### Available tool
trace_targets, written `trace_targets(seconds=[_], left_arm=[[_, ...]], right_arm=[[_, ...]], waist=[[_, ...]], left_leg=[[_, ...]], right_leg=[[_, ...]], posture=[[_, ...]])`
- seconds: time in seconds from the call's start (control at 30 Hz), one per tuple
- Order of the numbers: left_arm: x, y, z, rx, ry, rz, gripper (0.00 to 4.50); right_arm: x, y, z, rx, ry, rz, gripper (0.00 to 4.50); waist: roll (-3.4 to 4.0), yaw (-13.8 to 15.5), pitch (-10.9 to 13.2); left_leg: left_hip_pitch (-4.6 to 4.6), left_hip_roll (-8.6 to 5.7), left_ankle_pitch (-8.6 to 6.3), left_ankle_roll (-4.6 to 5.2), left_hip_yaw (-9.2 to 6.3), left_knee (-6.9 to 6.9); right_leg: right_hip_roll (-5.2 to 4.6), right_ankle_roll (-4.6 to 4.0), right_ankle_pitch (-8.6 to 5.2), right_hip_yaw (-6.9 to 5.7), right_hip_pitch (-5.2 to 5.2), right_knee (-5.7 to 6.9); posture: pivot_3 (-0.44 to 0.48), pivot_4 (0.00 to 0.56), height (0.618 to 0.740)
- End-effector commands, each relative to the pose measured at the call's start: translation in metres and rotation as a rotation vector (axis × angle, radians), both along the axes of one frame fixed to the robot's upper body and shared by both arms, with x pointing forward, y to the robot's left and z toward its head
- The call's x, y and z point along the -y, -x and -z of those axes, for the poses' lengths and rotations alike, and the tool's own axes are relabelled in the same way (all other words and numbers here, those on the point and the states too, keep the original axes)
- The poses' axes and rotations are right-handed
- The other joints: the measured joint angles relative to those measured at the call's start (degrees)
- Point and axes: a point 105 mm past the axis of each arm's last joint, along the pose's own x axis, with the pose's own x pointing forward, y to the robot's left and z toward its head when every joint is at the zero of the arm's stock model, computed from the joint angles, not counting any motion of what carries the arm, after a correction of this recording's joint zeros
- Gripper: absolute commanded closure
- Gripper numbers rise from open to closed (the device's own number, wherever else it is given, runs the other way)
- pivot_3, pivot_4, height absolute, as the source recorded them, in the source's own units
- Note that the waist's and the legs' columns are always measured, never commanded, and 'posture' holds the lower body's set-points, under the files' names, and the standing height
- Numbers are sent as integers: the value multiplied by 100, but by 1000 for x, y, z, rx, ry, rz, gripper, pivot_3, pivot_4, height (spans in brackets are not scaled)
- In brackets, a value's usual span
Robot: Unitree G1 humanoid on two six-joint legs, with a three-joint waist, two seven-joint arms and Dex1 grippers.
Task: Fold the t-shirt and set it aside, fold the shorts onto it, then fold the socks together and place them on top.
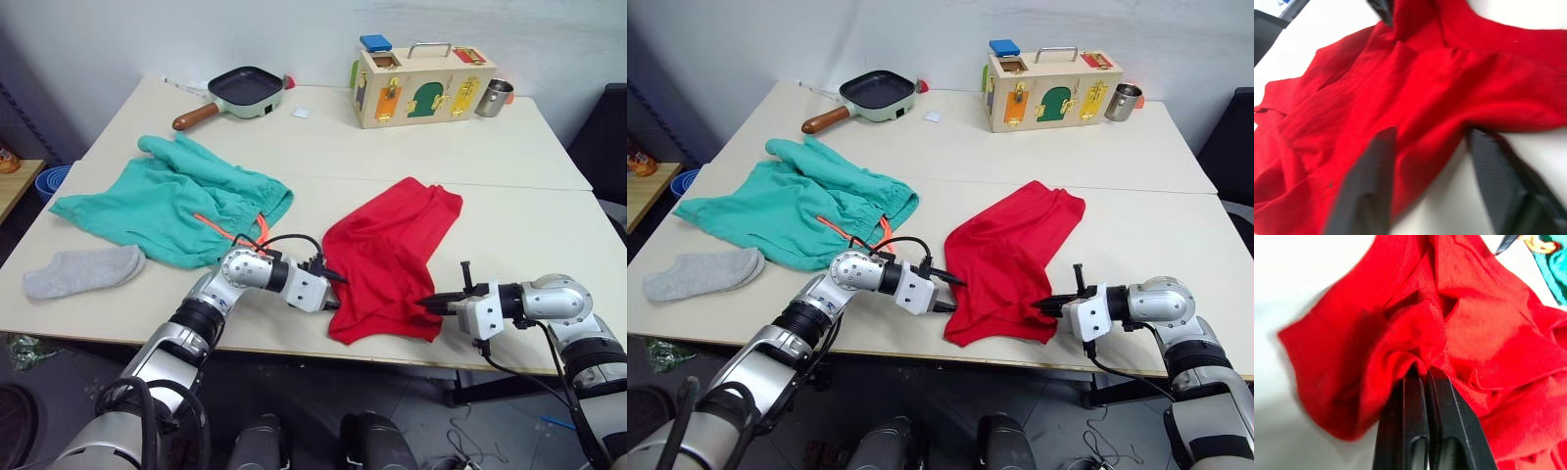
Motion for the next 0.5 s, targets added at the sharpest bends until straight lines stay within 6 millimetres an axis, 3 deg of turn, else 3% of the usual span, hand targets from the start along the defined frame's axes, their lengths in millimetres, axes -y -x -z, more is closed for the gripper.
trace_targets(seconds=[0.03,0.13,0.33,0.5], left_arm=[[-4,5,28,-63,-102,-13,3542],[-5,5,30,-66,-100,-16,4478],[-11,11,29,-93,-63,-20,4478],[-22,28,13,-211,39,-22,4478]], right_arm=[[-3,-2,-8,33,-26,-6,4500],[-6,-1,-9,36,-41,-8,4500],[-7,1,-14,15,-96,18,4500],[-4,11,-22,-44,-117,27,4500]], waist=[[1,0,1],[17,-9,-8],[59,-28,-24],[65,-120,-21]], left_leg=[[0,-3,0,2,-4,0],[0,-8,-1,5,-23,0],[5,-8,2,3,-27,-23],[4,-7,3,3,-27,-42]], right_leg=[[-4,0,0,-4,4,-1],[-9,3,2,-22,21,-15],[-6,3,2,-32,22,-21],[-4,2,1,-35,21,-32]], posture=[[0,150,740],[0,150,740],[0,150,740],[0,150,740]])
